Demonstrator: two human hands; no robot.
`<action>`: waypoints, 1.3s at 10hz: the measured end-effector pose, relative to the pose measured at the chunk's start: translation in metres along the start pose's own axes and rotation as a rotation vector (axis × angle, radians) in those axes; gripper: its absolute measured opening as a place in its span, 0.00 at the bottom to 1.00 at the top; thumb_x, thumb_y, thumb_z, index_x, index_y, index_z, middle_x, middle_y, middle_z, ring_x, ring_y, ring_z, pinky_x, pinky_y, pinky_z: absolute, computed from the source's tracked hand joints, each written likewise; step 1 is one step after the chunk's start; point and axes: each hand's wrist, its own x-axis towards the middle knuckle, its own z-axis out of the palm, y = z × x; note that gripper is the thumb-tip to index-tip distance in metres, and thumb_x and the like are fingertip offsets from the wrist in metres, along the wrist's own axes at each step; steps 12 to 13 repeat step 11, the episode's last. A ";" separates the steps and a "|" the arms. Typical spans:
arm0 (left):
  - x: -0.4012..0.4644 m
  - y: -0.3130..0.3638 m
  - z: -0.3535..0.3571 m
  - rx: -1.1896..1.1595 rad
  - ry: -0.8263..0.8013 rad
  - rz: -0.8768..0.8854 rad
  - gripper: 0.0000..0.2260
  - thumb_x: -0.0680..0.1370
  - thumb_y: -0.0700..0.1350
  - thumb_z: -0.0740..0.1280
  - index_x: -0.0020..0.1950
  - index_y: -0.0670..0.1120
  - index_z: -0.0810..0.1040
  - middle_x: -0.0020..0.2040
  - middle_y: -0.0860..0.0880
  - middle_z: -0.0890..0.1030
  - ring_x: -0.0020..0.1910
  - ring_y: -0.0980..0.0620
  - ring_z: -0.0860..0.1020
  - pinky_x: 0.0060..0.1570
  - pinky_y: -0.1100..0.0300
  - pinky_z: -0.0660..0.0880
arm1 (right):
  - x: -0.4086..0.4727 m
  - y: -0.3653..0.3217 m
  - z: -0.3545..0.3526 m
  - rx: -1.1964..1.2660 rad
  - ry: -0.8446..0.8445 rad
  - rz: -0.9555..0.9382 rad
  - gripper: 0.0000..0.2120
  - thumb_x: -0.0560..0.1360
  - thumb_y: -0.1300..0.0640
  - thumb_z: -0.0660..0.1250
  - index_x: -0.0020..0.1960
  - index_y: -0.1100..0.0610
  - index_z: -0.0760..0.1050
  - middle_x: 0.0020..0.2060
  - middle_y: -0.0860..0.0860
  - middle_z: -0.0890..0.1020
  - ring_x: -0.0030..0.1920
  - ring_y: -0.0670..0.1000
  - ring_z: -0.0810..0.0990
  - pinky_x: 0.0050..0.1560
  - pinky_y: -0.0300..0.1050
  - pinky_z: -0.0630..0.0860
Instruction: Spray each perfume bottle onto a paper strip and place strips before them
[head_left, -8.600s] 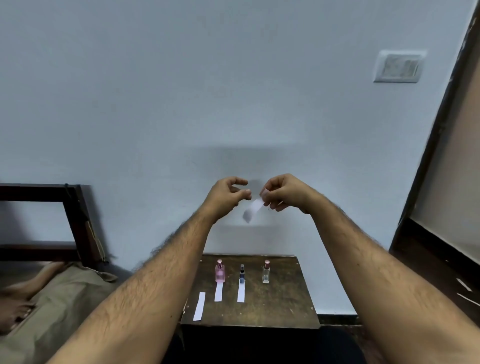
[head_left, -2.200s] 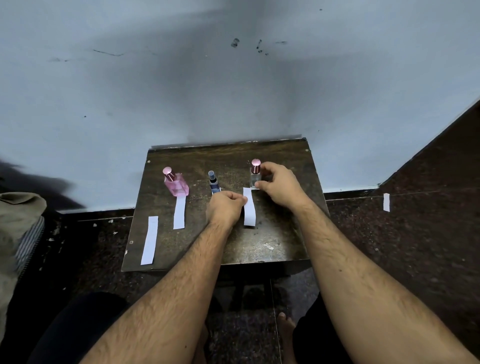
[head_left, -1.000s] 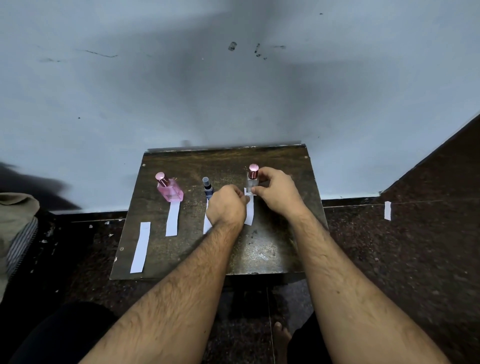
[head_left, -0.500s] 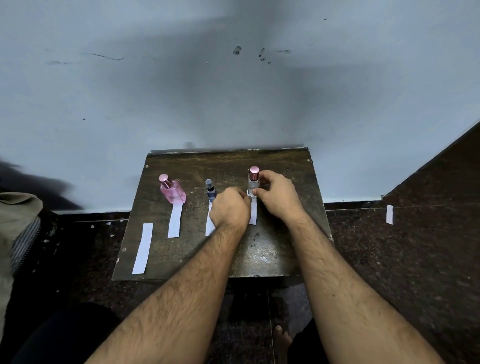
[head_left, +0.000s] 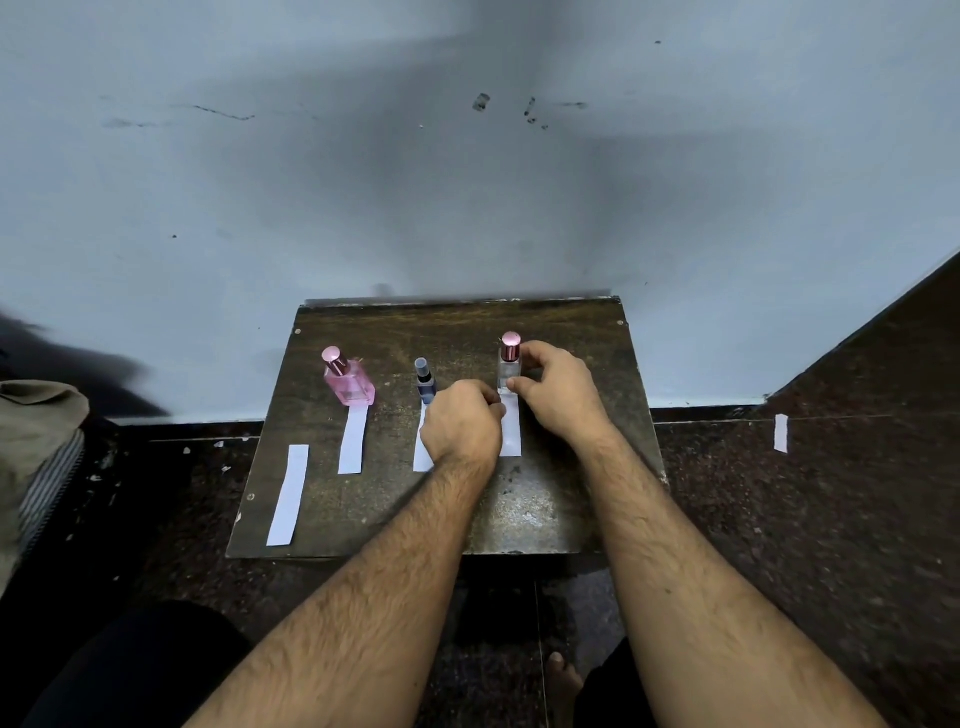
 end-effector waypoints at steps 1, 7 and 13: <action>-0.001 -0.001 0.001 0.006 0.011 0.003 0.08 0.76 0.50 0.70 0.55 0.57 0.83 0.51 0.51 0.84 0.53 0.47 0.80 0.43 0.59 0.68 | 0.000 -0.001 0.000 0.000 -0.004 -0.006 0.14 0.73 0.59 0.70 0.58 0.50 0.79 0.52 0.47 0.83 0.54 0.48 0.80 0.56 0.49 0.76; 0.001 -0.003 0.003 -0.002 0.017 0.006 0.07 0.76 0.51 0.71 0.53 0.56 0.84 0.51 0.51 0.84 0.54 0.47 0.80 0.44 0.58 0.68 | 0.001 0.000 0.000 -0.041 -0.017 -0.014 0.17 0.74 0.58 0.70 0.61 0.49 0.78 0.55 0.48 0.83 0.56 0.50 0.80 0.58 0.50 0.76; -0.010 -0.015 -0.006 -0.022 0.033 0.125 0.08 0.77 0.52 0.69 0.54 0.57 0.83 0.50 0.53 0.85 0.52 0.48 0.81 0.49 0.55 0.77 | -0.003 0.003 -0.004 -0.095 0.031 0.023 0.24 0.73 0.57 0.71 0.69 0.51 0.72 0.56 0.49 0.81 0.57 0.51 0.79 0.59 0.48 0.75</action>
